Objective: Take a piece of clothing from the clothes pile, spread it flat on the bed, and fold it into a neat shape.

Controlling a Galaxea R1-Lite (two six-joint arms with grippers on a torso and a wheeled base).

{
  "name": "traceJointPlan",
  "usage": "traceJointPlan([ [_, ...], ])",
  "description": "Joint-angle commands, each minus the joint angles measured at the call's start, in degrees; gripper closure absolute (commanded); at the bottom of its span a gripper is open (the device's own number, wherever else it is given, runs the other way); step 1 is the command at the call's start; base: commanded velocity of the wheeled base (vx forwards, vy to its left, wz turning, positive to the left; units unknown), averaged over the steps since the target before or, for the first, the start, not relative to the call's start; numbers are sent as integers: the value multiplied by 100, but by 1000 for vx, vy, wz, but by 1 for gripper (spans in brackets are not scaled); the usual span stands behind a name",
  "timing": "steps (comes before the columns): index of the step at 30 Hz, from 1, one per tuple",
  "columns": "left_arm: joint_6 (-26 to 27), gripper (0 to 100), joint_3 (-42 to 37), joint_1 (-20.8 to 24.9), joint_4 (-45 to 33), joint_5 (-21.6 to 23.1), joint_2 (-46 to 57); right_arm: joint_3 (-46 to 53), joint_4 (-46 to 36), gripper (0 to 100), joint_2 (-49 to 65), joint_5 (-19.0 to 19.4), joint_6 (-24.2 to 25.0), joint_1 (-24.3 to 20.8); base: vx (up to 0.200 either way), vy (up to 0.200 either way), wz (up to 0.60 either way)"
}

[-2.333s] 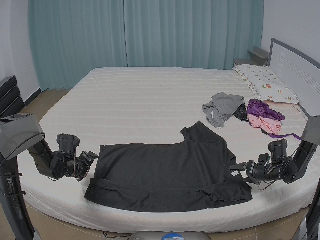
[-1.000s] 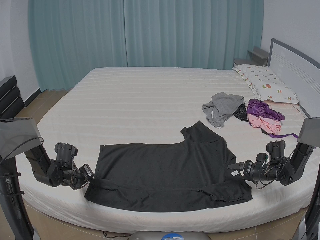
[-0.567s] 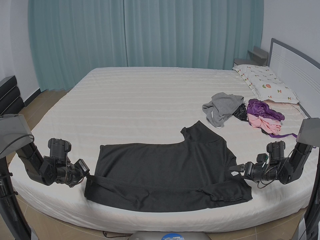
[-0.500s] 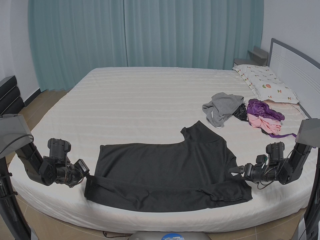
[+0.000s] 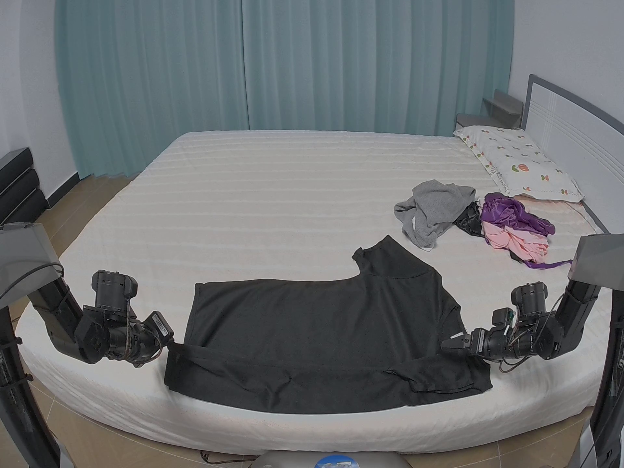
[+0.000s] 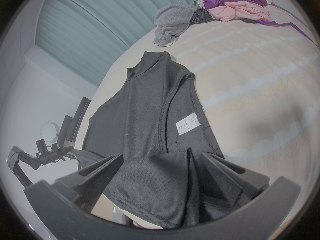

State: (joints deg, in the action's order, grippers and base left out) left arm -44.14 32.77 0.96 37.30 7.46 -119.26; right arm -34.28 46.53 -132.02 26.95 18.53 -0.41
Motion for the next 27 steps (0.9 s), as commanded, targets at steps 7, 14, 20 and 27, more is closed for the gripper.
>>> traceJointPlan([
  [7,-7,100,-7,18,5,1,17,-404,-443,0,-166,-67,-174,-134,0,0,0],
  [14,-7,100,1,9,5,1,8,-413,-549,100,-166,-208,-447,-126,0,0,0],
  [20,-15,100,-34,9,-13,1,105,-404,-540,100,-34,-182,-385,-46,0,0,0],
  [27,-15,100,-130,0,-21,1,193,-149,-496,100,388,-120,-165,94,0,0,0],
])
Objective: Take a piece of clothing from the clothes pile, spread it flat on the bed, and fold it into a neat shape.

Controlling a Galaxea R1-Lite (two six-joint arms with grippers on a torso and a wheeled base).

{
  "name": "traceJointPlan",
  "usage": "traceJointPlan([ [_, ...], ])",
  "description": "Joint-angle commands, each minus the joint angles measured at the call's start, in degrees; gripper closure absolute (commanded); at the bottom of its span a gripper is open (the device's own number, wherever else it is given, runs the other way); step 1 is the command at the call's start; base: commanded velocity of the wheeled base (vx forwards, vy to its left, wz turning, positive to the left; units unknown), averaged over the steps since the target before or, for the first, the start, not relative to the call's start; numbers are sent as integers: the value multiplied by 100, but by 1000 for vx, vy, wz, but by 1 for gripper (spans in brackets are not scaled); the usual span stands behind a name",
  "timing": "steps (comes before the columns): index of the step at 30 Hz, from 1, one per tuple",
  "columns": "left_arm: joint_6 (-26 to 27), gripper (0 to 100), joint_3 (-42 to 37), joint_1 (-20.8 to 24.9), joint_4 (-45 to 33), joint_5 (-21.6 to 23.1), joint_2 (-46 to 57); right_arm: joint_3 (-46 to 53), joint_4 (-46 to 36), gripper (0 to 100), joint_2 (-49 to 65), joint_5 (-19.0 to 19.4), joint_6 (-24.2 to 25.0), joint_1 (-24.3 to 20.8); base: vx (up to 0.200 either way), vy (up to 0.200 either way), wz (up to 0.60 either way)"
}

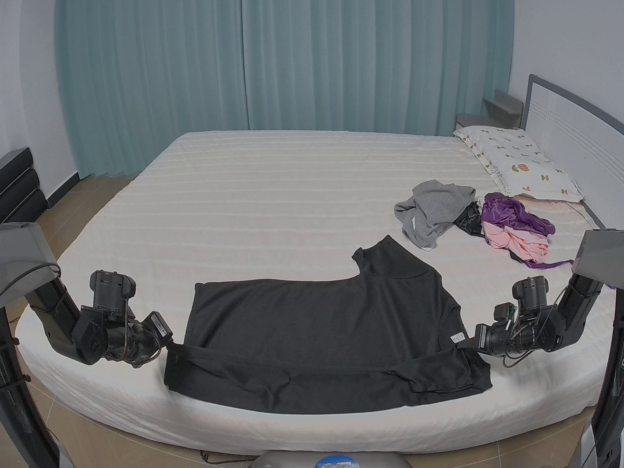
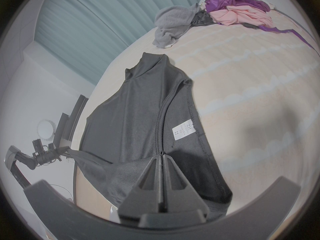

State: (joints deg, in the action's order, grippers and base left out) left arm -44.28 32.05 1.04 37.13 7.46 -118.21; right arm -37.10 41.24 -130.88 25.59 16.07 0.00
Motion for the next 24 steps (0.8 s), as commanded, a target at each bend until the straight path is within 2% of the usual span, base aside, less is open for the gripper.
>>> traceJointPlan([
  [1,-2,100,-85,-7,-13,1,149,185,42,100,379,16,169,70,0,0,0],
  [18,-134,100,-348,-7,-303,1,668,1029,51,100,1768,377,371,519,0,0,0],
  [24,-160,100,-472,-95,-294,10,817,1442,51,100,2225,658,397,703,0,0,0],
])
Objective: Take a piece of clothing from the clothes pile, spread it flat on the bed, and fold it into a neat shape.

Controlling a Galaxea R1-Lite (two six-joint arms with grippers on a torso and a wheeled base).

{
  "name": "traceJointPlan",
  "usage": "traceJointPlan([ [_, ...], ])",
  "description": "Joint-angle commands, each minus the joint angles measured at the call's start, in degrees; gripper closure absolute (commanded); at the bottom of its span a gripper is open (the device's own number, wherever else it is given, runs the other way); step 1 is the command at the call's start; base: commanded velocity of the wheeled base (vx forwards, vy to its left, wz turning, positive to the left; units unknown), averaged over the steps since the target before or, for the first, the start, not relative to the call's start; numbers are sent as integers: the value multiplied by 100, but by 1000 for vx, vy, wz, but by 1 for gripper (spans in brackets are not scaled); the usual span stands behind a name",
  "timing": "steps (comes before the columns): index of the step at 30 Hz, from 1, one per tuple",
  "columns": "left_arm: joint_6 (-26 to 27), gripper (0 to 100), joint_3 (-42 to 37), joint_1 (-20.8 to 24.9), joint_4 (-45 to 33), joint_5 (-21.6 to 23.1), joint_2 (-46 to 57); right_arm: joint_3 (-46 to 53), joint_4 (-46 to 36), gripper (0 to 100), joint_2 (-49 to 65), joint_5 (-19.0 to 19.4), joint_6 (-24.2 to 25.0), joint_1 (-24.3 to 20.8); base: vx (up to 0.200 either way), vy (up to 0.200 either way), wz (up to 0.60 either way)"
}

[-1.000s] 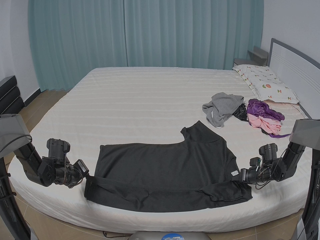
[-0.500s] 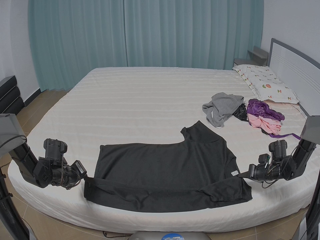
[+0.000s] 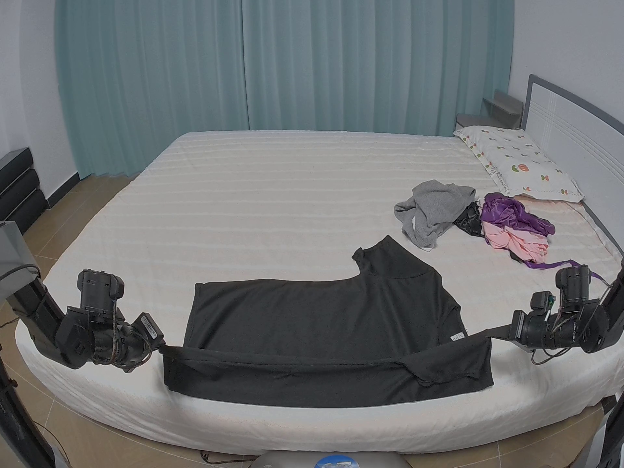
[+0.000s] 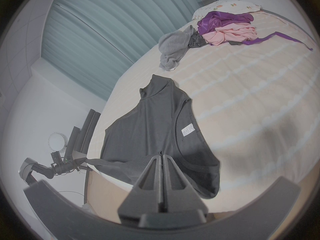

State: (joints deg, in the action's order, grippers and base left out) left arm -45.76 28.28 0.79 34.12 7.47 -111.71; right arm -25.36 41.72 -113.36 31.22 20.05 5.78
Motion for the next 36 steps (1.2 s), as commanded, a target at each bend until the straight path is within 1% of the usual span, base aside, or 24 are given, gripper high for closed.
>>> traceJointPlan([
  [1,-12,100,-104,-70,7,17,185,294,3,100,508,104,-1,125,0,0,0],
  [6,-12,100,-341,-70,7,246,458,532,-6,100,842,279,-1,310,0,0,0],
  [14,-12,100,-649,-88,7,281,774,822,-6,100,1123,543,-19,477,0,0,0],
  [29,-12,100,-1132,-79,-11,272,1521,1332,-6,100,1527,640,-160,477,0,0,0],
  [36,-3,100,-1325,-70,-11,272,1530,1534,-6,100,1668,640,-256,477,0,0,0],
])
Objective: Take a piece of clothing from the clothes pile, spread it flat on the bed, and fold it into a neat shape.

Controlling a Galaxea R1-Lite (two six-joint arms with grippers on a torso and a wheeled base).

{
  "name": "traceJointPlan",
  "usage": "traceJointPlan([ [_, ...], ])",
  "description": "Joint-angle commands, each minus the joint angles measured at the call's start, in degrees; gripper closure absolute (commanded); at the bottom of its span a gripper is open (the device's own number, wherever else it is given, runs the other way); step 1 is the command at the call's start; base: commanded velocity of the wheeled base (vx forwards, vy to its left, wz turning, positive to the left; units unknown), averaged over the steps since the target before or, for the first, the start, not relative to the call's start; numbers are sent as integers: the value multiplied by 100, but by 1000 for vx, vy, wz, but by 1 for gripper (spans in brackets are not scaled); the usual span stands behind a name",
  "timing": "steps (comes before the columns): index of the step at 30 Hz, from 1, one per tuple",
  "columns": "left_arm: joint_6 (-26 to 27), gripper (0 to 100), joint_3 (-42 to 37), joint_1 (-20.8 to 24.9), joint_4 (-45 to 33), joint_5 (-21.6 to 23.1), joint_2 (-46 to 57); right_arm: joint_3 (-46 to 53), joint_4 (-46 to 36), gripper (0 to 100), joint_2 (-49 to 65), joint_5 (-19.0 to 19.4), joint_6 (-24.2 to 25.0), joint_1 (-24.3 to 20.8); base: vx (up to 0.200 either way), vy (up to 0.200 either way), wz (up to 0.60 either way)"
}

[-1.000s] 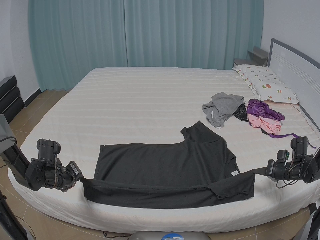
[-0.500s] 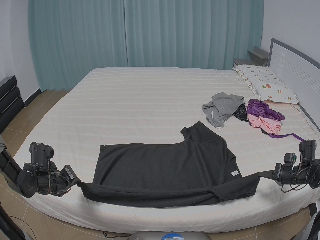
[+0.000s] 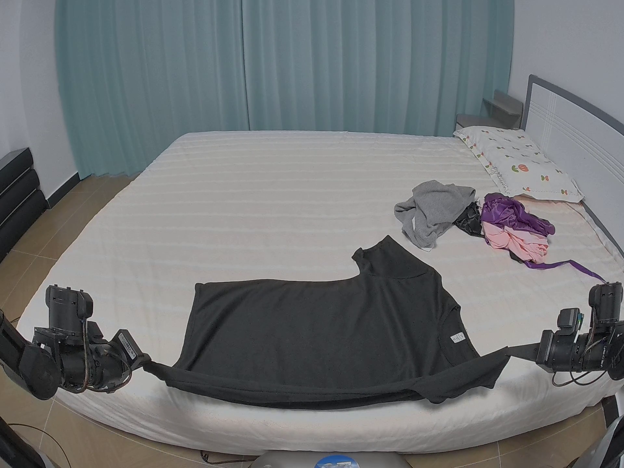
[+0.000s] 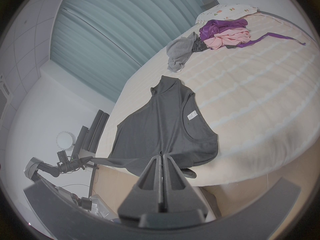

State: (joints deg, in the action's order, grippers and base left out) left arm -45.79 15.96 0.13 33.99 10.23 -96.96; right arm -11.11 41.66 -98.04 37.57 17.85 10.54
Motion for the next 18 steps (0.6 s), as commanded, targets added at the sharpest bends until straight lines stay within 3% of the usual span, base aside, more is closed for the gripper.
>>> traceJointPlan([
  [1,0,100,-102,-5,-6,-3,55,135,0,100,171,5,-36,0,0,0,0],
  [9,0,100,-40,-13,-24,-3,11,30,0,100,136,-4,8,9,0,0,0],
  [18,-176,100,804,-13,20,-3,-1009,-814,-26,100,-611,-66,52,-114,0,0,0],
])
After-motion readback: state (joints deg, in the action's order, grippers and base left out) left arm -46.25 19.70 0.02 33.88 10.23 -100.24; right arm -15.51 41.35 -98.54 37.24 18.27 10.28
